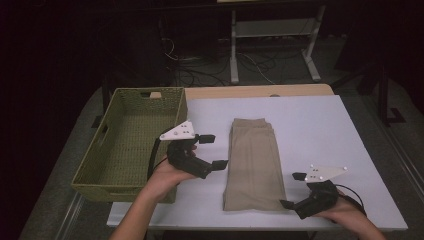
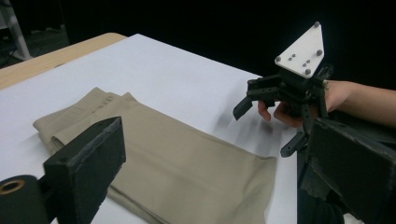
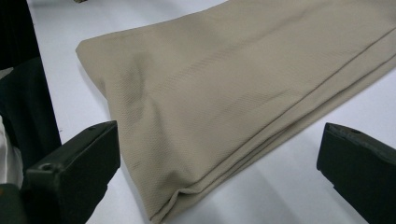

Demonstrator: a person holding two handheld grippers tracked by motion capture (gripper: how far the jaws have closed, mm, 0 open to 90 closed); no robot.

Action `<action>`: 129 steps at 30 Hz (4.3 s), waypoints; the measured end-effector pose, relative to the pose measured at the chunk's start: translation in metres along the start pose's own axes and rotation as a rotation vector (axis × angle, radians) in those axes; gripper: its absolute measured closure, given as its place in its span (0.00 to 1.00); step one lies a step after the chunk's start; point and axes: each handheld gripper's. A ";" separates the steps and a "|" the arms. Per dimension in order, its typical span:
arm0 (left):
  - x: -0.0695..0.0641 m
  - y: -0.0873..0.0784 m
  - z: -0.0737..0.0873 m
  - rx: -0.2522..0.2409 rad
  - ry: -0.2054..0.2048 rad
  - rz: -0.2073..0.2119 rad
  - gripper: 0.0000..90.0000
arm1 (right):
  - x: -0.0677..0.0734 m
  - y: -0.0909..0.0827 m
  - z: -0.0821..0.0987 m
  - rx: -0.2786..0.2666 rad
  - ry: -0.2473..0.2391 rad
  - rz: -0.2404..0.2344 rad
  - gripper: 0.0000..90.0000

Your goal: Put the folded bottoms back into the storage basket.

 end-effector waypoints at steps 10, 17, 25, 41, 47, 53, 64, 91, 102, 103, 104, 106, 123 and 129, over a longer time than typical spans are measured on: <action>-0.002 0.018 0.005 0.012 0.003 -0.003 0.01 | 0.000 0.000 0.000 -0.002 -0.005 -0.004 0.00; -0.005 0.034 0.015 0.048 -0.004 0.004 0.00 | 0.000 0.000 -0.001 -0.002 -0.012 -0.011 0.00; -0.006 0.051 0.029 0.104 -0.003 -0.002 0.00 | 0.000 0.000 -0.001 -0.001 -0.015 -0.016 0.00; -0.004 0.068 0.052 0.161 -0.020 -0.029 0.00 | 0.001 0.001 0.000 0.004 -0.022 -0.024 0.00; -0.004 0.076 0.062 0.198 -0.008 -0.058 0.00 | 0.001 0.001 0.000 0.006 -0.022 -0.026 0.00; 0.000 0.081 0.070 0.221 -0.020 -0.080 0.00 | 0.002 0.001 0.000 0.007 -0.027 -0.029 0.00; 0.012 0.088 0.076 0.204 -0.067 -0.158 0.00 | 0.003 0.002 0.000 0.012 -0.030 -0.033 0.00; 0.054 0.104 0.067 0.201 -0.133 -0.222 0.00 | 0.003 0.002 0.000 0.008 -0.022 -0.028 0.00; 0.075 0.102 0.059 0.164 -0.151 -0.253 0.07 | 0.002 0.002 0.000 0.007 -0.020 -0.028 0.00; 0.077 0.102 0.057 0.162 -0.151 -0.256 0.07 | 0.003 0.002 0.000 0.007 -0.020 -0.028 0.00; 0.077 0.102 0.057 0.162 -0.151 -0.256 0.08 | 0.003 0.002 0.000 0.006 -0.020 -0.028 0.00; 0.081 0.102 0.055 0.153 -0.150 -0.267 0.09 | 0.003 0.002 0.000 0.006 -0.019 -0.028 0.00; 0.122 0.111 0.044 0.155 -0.166 -0.315 0.18 | 0.002 0.001 0.000 0.005 -0.015 -0.027 0.00; 0.135 0.117 0.042 0.164 -0.171 -0.326 0.21 | 0.002 0.001 0.000 0.003 -0.011 -0.028 0.00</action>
Point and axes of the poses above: each handheld gripper's, and its own axes: y roughly forward along the jaws, z roughly out of its underside, x roughly to its left, and after that the axes turned 7 degrees about z, right-handed
